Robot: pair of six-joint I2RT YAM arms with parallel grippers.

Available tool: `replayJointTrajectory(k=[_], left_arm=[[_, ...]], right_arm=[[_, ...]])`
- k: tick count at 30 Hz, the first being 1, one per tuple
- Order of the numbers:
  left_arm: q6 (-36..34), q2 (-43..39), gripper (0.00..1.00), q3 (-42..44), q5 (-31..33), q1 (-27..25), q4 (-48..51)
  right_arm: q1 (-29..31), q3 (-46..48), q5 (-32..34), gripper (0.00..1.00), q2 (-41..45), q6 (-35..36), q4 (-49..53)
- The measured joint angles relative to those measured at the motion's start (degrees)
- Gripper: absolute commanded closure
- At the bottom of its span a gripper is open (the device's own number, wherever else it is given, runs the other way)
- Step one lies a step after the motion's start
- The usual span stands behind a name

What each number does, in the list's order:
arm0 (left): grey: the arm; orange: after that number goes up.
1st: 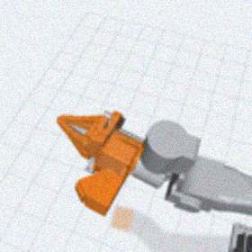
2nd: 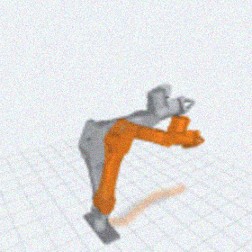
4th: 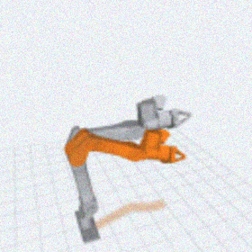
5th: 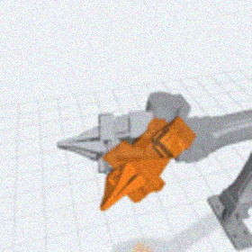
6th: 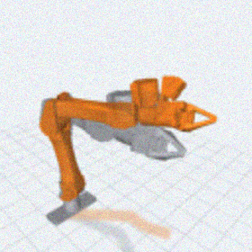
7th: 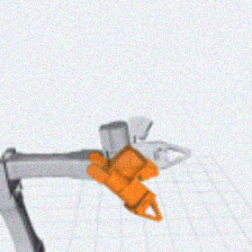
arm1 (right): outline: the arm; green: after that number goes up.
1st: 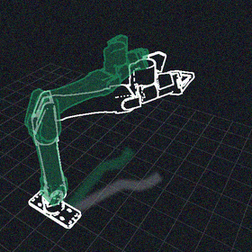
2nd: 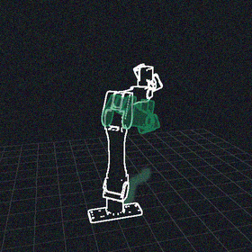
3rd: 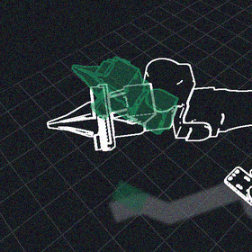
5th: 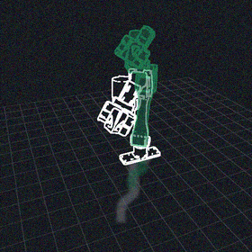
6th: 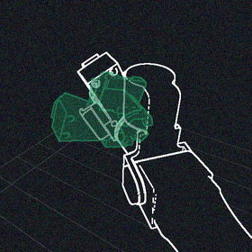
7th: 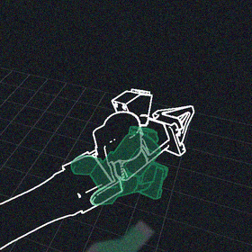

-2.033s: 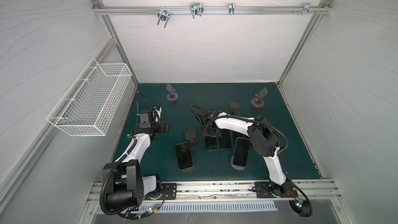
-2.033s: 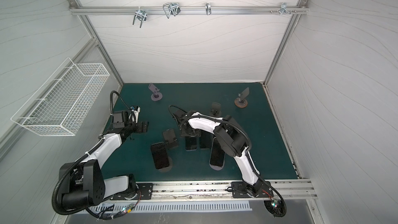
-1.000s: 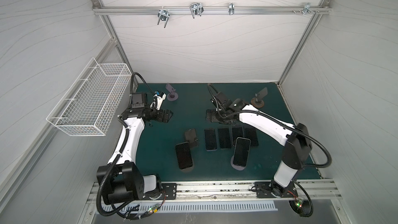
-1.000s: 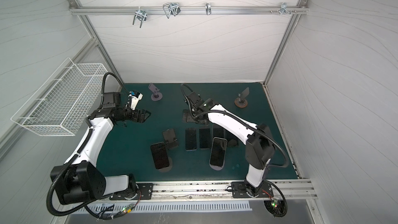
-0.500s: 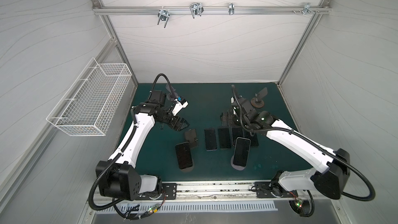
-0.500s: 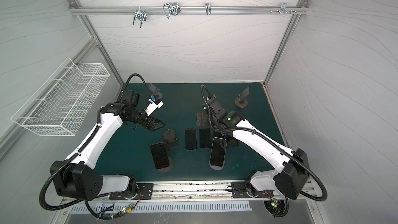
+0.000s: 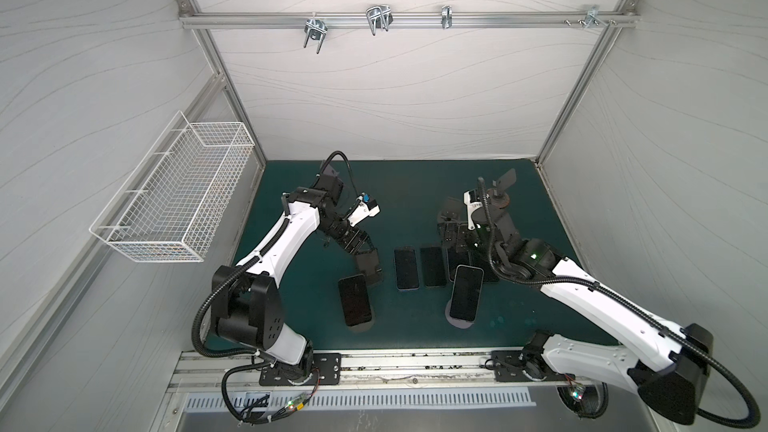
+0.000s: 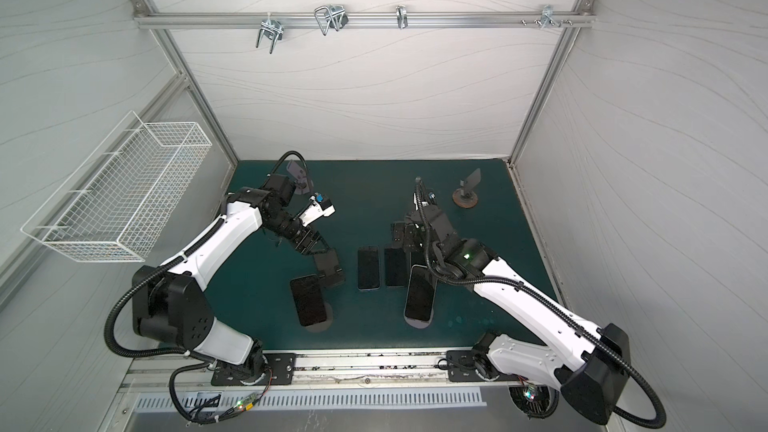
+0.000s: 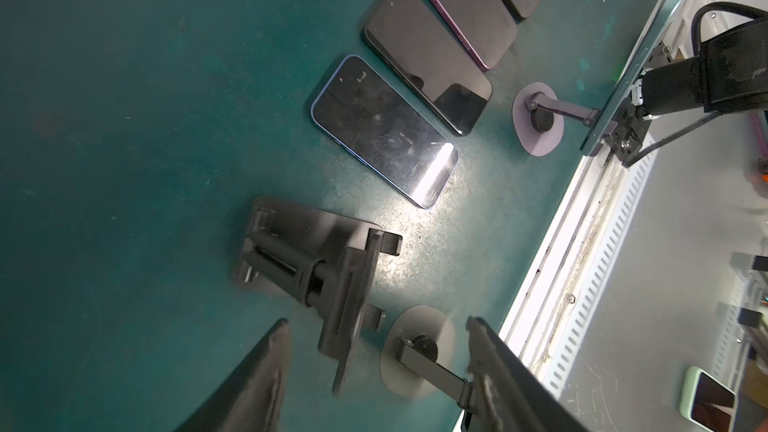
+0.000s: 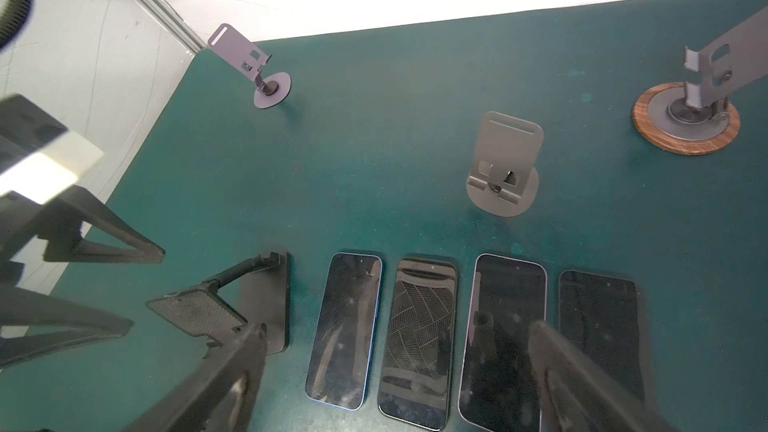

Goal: Remove the phone from the phone stand
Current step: 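Reach the left gripper to the black folding stand while the right gripper draws back, then close the left gripper on the black folding stand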

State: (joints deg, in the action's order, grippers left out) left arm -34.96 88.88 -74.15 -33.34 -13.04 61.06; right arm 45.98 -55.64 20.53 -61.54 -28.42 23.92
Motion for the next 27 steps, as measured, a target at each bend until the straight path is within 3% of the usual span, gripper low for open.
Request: replayJointTrajectory(k=[12,21,27], left_arm=[[-1.0,1.7,0.56,2.4,3.3,-3.1,-2.5],[-1.2,2.7,0.89,3.8,6.5,-4.2,-4.5],[-1.7,2.4,0.95,2.8,4.5,-4.3,-4.3]], right_arm=[[-0.2,0.5,3.2,0.01,0.8,0.8,-1.1],[-0.3,0.5,4.6,0.01,-0.3,0.4,-1.1],[-0.7,0.9,5.7,0.01,-0.3,0.3,-1.0]])
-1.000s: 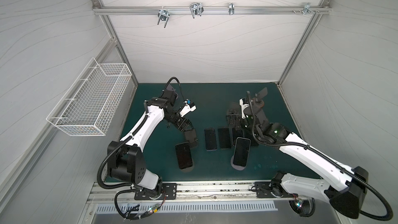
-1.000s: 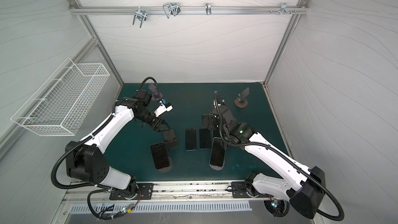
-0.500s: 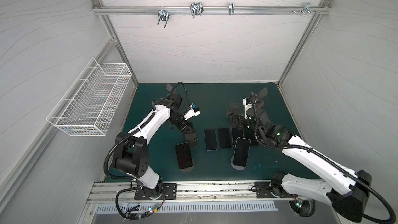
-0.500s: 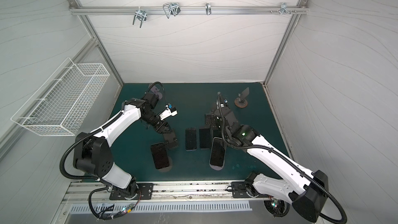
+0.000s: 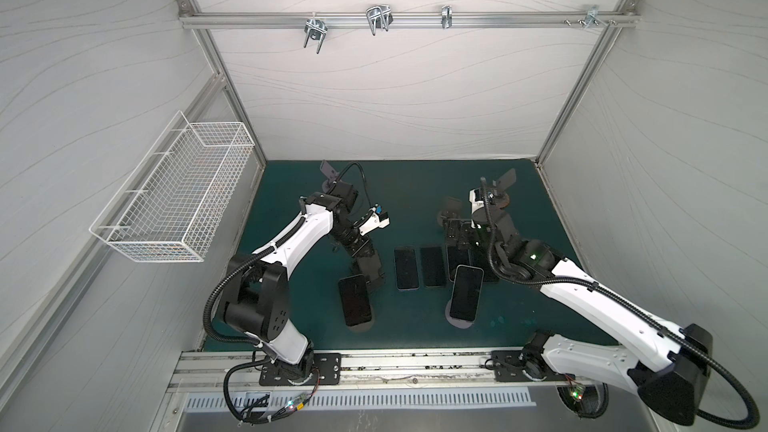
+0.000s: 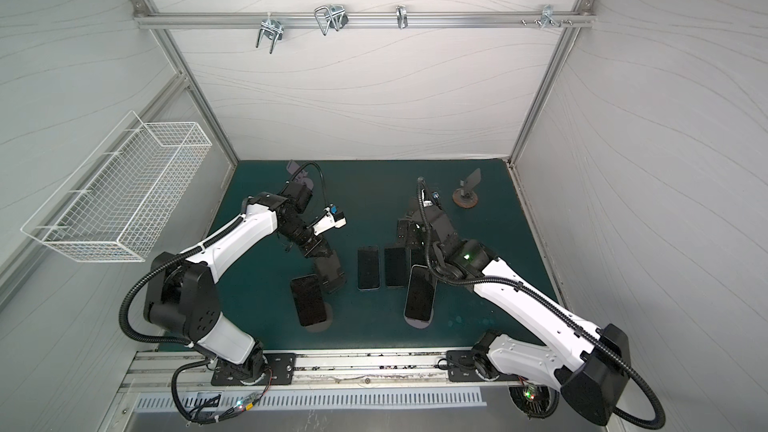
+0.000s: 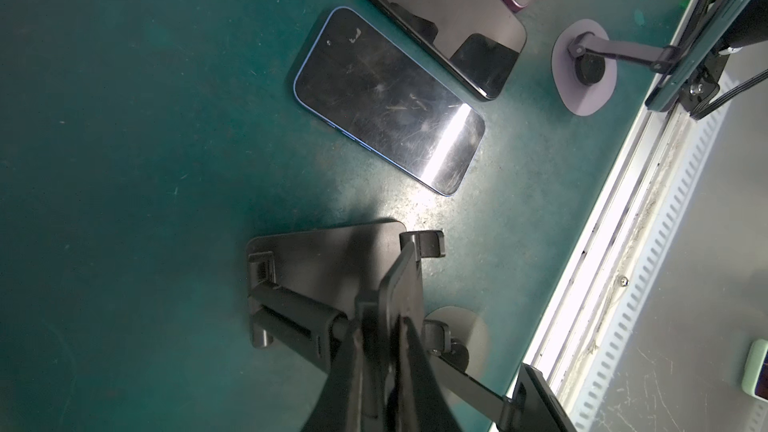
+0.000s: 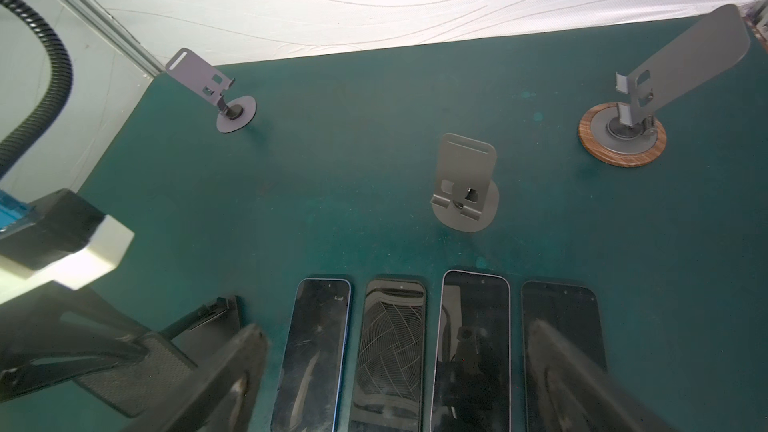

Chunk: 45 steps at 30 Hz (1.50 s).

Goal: Remove the phone from the phone stand
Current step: 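Close the left gripper on the black folding stand, then lift the folding stand and carry it farther from the robot with the left gripper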

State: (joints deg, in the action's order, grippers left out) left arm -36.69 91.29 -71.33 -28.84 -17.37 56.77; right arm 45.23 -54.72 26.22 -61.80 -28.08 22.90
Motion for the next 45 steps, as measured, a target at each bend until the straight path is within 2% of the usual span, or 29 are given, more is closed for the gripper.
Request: replayJointTrajectory(k=[4,6,18,26,36,45], left_arm=[[-0.7,0.7,0.96,-1.4,-0.3,-0.1,1.9],[-1.0,1.2,1.00,-2.8,-0.3,-0.2,3.4],[-3.0,2.1,1.00,-11.7,-0.1,-0.3,9.3],[-0.1,2.7,1.00,-19.5,1.3,-0.3,9.9],[7.0,11.4,1.00,-29.3,3.2,-0.3,6.2],[12.0,21.2,1.00,-41.4,4.9,-0.3,2.8]], right_arm=[[-0.3,1.0,0.7,0.01,0.6,-0.2,0.0],[-0.5,1.1,0.9,0.01,0.7,-0.5,0.3],[-1.0,2.3,2.4,0.01,4.3,-1.1,1.4],[-1.3,2.4,2.7,0.01,4.5,-1.9,2.3],[-1.3,2.8,3.8,0.01,6.9,-2.9,4.3],[-1.4,4.5,5.0,0.01,8.5,-4.1,6.4]])
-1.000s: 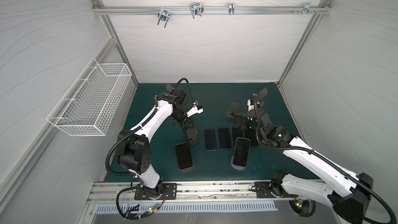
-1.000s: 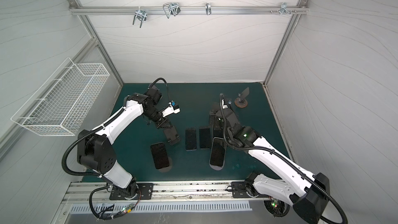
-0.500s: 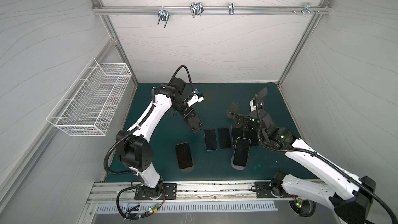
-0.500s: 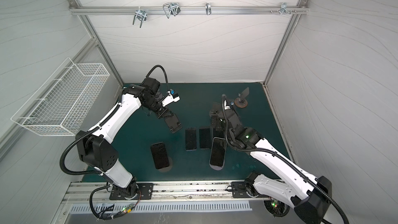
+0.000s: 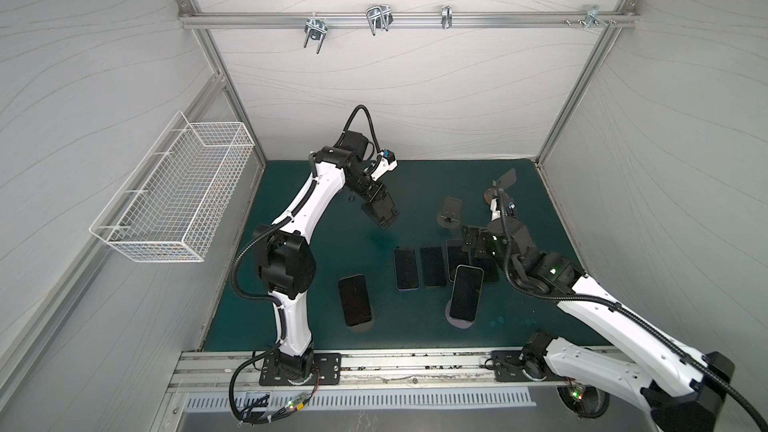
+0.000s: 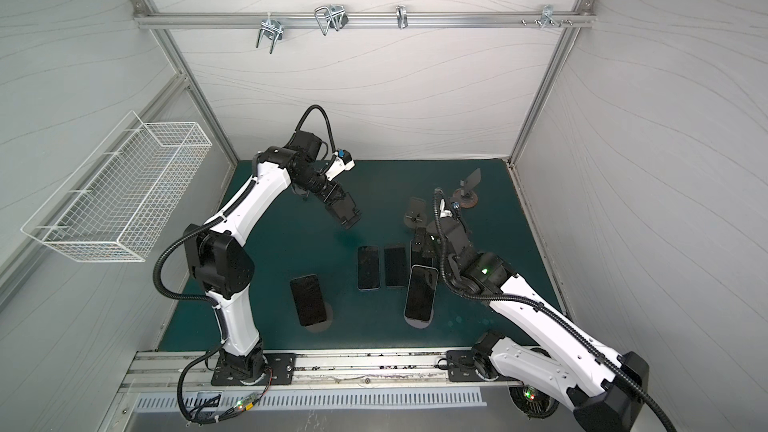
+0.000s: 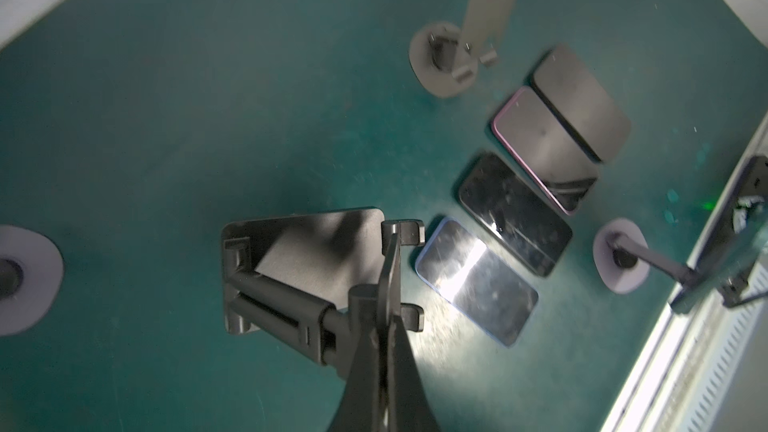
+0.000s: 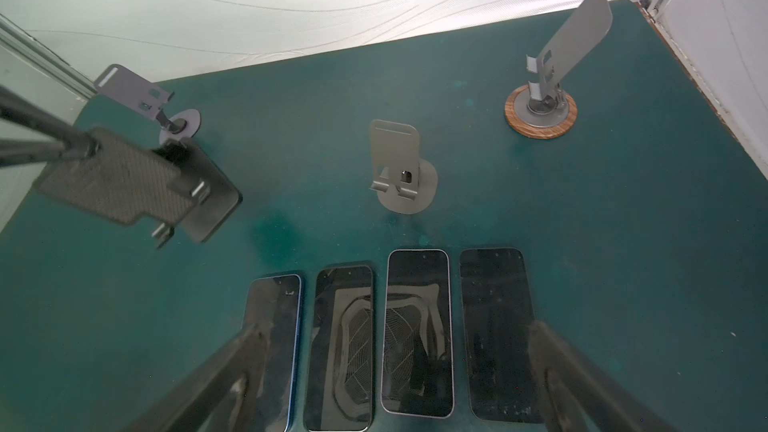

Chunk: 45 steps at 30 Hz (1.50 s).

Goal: Remove the phone from the phone stand
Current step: 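Lift the folding stand and carry it farther from the robot with the left gripper, then lower the folding stand onto the table and open the left gripper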

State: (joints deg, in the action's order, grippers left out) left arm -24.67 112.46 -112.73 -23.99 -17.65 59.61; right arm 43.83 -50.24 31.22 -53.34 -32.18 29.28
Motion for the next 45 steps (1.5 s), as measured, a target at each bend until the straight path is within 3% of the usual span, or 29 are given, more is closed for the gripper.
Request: replayJointTrajectory(k=[13,24,34,45], left_arm=[[11.6,17.1,1.00,-18.7,-4.4,0.0,-1.0],[17.2,20.7,1.00,-19.7,-5.5,-1.1,-2.7],[17.4,23.9,1.00,-21.7,-3.0,-5.1,-4.0],[17.8,25.0,1.00,-22.5,-2.6,-6.7,-4.7]], right_arm=[[0.0,1.1,0.2,0.01,-2.4,-3.2,0.5],[0.0,1.5,0.2,0.01,-2.8,-4.5,1.0],[0.0,1.8,-0.2,0.01,-2.4,-5.5,2.1],[0.0,5.0,0.1,0.01,3.6,-6.0,3.5]])
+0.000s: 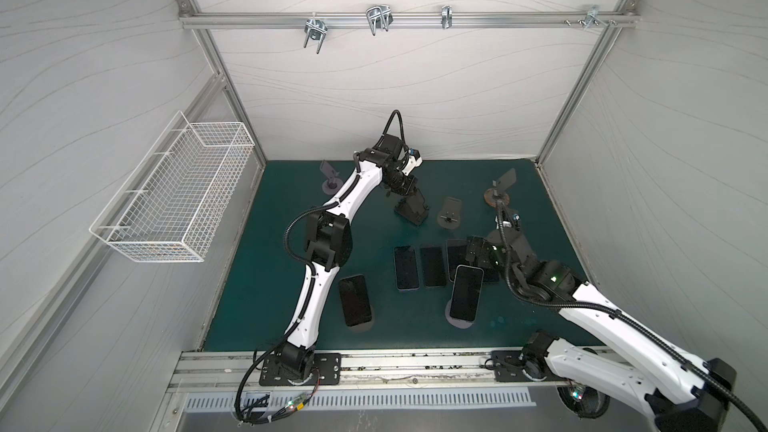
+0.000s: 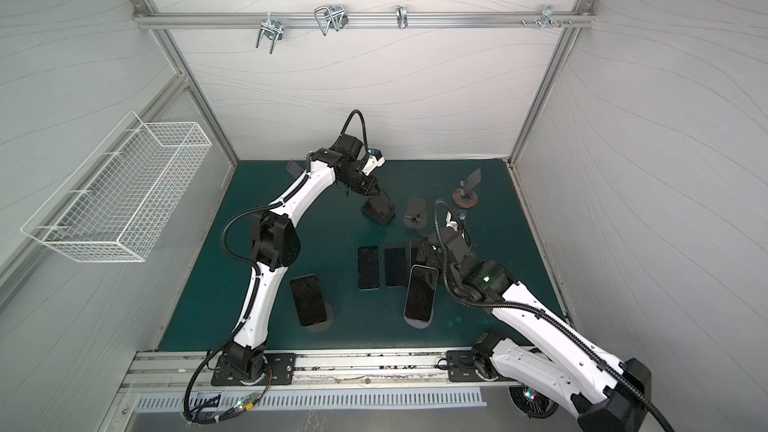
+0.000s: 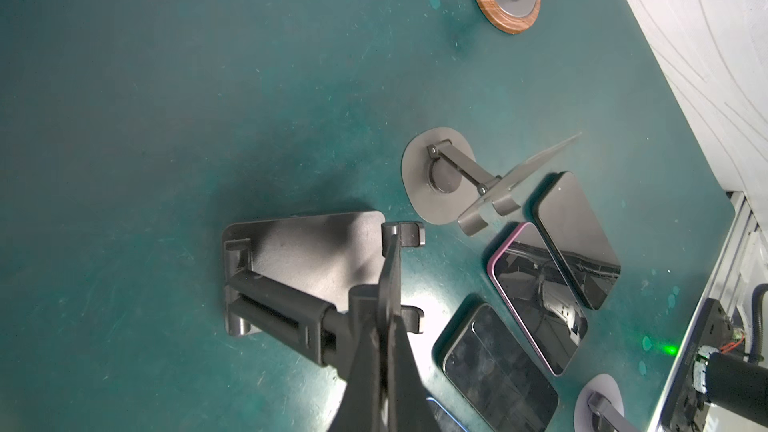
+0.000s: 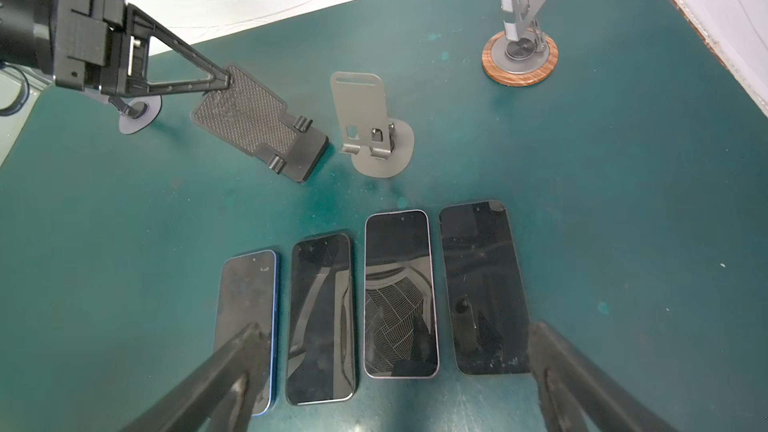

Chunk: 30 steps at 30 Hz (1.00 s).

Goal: Remove the phone from the phone stand
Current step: 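Lower the folding stand onto the table and open the left gripper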

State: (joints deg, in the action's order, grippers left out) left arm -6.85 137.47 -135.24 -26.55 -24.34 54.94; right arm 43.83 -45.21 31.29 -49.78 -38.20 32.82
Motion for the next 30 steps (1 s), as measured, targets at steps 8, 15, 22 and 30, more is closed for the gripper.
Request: replayJointTrajectory(k=[8,15,22,30], left_arm=[[0.2,0.5,0.87,-0.8,1.6,-0.1,0.0],[-0.2,0.5,0.77,-0.9,3.7,-0.1,-0.3],[-0.2,-0.3,0.72,-0.9,6.4,-0.1,-0.4],[-1.1,-10.5,0.68,2.8,10.6,-0.1,-0.6]], right_arm=[[0.0,1.1,0.1,0.01,3.0,-1.2,1.4],[0.0,1.8,0.3,0.01,4.9,-1.4,2.8],[0.0,1.8,0.4,0.01,5.0,-1.2,3.4],[0.0,-1.4,-1.5,0.01,2.4,-0.8,5.7]])
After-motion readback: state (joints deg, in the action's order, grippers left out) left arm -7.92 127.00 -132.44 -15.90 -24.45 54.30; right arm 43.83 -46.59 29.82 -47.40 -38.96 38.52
